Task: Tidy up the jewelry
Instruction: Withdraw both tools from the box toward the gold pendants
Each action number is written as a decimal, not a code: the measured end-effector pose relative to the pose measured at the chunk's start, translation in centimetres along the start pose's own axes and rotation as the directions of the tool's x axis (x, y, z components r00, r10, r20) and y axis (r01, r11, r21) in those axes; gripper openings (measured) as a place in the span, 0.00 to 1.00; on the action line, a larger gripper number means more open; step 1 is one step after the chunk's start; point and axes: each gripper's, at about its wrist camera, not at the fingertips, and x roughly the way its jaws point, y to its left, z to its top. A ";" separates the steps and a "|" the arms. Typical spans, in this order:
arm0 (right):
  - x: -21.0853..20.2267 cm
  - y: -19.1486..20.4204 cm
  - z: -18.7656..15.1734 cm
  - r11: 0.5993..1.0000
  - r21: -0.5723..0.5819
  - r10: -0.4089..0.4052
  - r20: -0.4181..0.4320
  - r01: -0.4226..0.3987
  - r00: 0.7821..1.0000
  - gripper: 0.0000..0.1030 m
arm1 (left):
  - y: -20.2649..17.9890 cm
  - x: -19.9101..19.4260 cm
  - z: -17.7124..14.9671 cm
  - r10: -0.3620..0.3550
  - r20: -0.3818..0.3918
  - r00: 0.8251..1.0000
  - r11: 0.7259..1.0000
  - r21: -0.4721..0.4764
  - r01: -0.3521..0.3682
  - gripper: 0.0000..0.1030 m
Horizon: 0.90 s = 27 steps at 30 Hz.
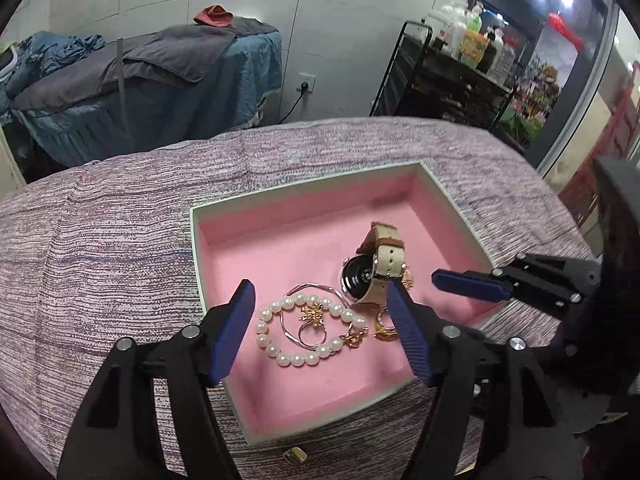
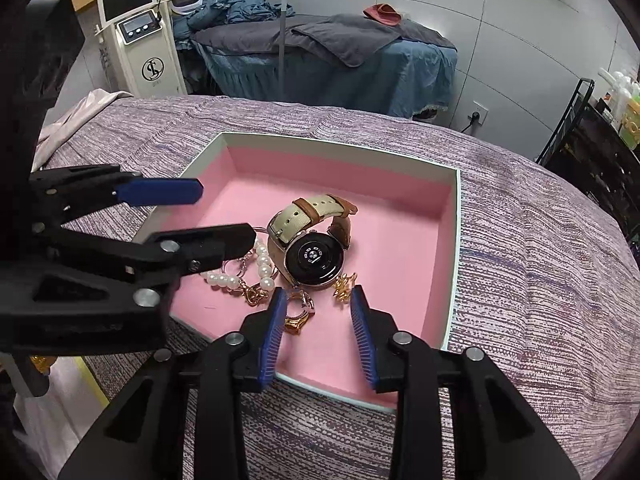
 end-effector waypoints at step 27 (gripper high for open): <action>-5.1 9.8 -9.0 0.989 -0.135 0.078 0.081 -0.067 0.994 0.49 | 4.3 -9.7 -16.9 0.159 0.071 0.985 0.975 -0.166 -0.146 0.89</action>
